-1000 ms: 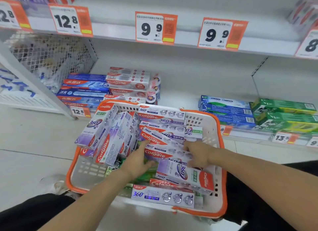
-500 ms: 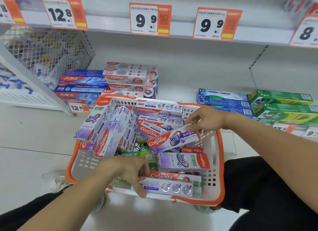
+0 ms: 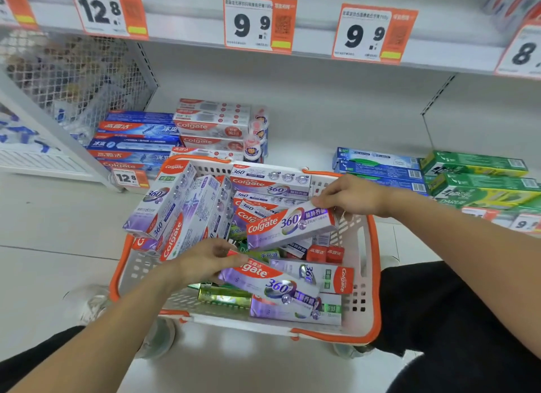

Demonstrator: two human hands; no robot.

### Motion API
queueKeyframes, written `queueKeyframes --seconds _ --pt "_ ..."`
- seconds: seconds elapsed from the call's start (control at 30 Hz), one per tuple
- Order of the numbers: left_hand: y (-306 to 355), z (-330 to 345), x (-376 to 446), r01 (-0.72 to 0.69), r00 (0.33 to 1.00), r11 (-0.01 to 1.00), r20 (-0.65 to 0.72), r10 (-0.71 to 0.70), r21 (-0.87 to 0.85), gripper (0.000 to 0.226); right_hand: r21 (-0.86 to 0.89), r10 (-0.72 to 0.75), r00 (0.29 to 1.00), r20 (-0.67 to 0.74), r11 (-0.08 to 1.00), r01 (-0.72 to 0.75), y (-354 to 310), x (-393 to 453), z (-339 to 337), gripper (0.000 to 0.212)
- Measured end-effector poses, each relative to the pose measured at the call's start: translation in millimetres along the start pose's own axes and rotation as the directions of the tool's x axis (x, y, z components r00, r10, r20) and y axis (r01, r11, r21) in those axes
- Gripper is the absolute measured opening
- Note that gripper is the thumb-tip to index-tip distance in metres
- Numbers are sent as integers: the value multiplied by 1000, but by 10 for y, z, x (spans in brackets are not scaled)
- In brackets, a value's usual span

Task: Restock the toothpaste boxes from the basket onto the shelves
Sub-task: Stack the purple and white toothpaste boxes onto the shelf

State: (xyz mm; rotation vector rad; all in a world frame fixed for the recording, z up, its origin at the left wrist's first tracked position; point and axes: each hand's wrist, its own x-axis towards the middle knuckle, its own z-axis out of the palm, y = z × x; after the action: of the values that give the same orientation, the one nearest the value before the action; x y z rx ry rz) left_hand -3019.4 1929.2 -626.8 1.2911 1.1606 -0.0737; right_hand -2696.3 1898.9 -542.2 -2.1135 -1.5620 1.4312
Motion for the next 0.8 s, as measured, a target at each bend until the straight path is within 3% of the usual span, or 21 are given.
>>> queueKeyframes --seconds 0.07,0.17,0.4,0.5,0.6,0.7,0.8 --pt "-21 35 2 35 999 995 -1 -35 -95 62 65 41 998 47 997 -44 19 11 32 32" --pt "11 127 32 55 998 981 -20 -60 -185 62 118 104 960 261 983 -139 20 13 123 33" --pt "188 115 -56 82 996 966 1 -84 -246 46 74 175 757 630 956 -283 -59 4 211 34" --pt "391 -176 -201 43 999 983 -21 -47 -178 55 111 127 786 605 964 -241 -127 38 99 56" --pt "699 -558 -407 -4 989 990 -145 -16 -139 61 222 42 826 562 955 -199 -213 70 -49 76" --pt "1016 -903 -749 -87 969 995 -236 71 -58 62 347 -141 821 553 935 -73 -360 90 -171 66" --pt "1185 -1150 -1109 -201 952 979 -240 191 -19 77 464 -283 840 463 885 42 -589 93 -227 59"
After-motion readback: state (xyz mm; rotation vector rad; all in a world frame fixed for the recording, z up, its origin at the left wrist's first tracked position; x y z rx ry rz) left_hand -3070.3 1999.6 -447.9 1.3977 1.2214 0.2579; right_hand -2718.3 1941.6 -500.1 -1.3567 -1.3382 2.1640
